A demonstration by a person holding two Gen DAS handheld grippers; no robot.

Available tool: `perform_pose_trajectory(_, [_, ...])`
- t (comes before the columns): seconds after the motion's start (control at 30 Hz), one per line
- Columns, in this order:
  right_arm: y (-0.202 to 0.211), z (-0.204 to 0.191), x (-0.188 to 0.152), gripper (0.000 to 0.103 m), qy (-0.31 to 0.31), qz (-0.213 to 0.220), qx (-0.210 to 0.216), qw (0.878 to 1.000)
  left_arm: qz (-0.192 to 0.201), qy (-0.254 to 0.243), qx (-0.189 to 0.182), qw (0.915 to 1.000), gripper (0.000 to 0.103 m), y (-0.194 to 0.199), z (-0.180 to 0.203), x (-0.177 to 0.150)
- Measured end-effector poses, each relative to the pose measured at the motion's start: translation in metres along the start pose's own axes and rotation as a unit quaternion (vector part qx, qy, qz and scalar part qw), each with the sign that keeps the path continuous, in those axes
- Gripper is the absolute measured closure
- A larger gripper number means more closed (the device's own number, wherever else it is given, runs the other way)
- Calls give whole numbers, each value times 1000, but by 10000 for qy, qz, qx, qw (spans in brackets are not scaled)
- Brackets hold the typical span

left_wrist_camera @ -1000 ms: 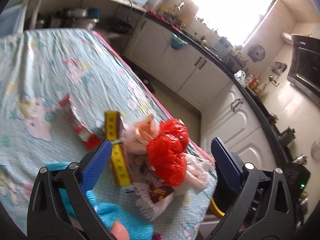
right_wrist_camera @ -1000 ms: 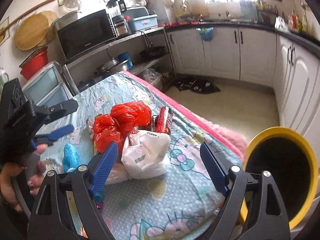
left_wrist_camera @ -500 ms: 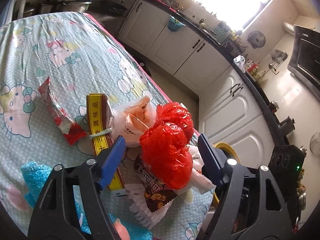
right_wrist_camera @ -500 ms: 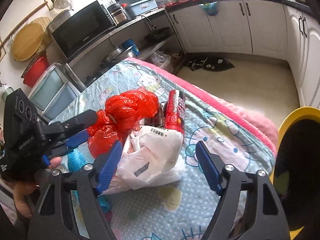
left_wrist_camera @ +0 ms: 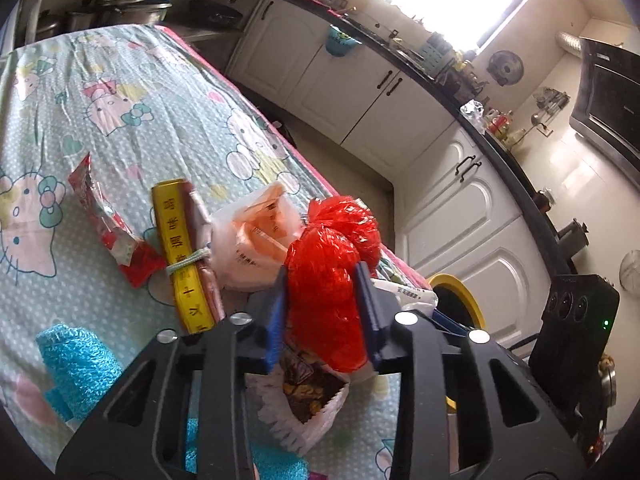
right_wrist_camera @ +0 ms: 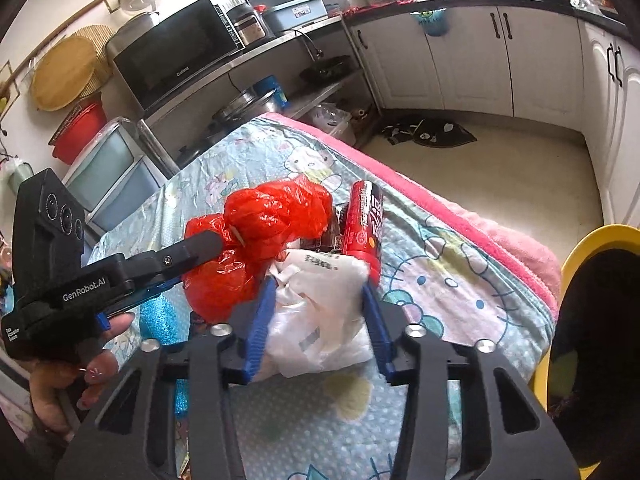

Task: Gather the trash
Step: 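Grasp the red plastic bag with the left tool while the right tool grasps the white bag, then carry both bags over the yellow bin and open both tools to drop them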

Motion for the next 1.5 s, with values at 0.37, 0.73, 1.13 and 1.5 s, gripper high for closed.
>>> perform_pose_trajectory(0.37, [29,-16,-3,80,455,412,-13,9981,478,-271,-74,9985,89,40,12,10])
perform_pose_trajectory(0.73, [63,-19,0,80,434,827,-130,9955,810,-529,-111,9953,89,76,29,14])
perform_pose_trajectory(1.13, [104,-1,-7,80,260,1111,-368,9928,867,-739,-342,9929,89,82,55,5])
perform_pose_trajectory(1.5, [141,26,-11,80,-59,1402,-701,9876,736,-1155,-600,9888,89,67,99,-3])
Point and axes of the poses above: each gripper's, at about its wrist camera, not at the fingertips, and y roughly against the way its jaws point, z to its right, x to its top, the point moved 3 cm from there along -y, roughly the way its jaws point, and after that the axes turned 7 degrees about -x, right-handed, at the moved point
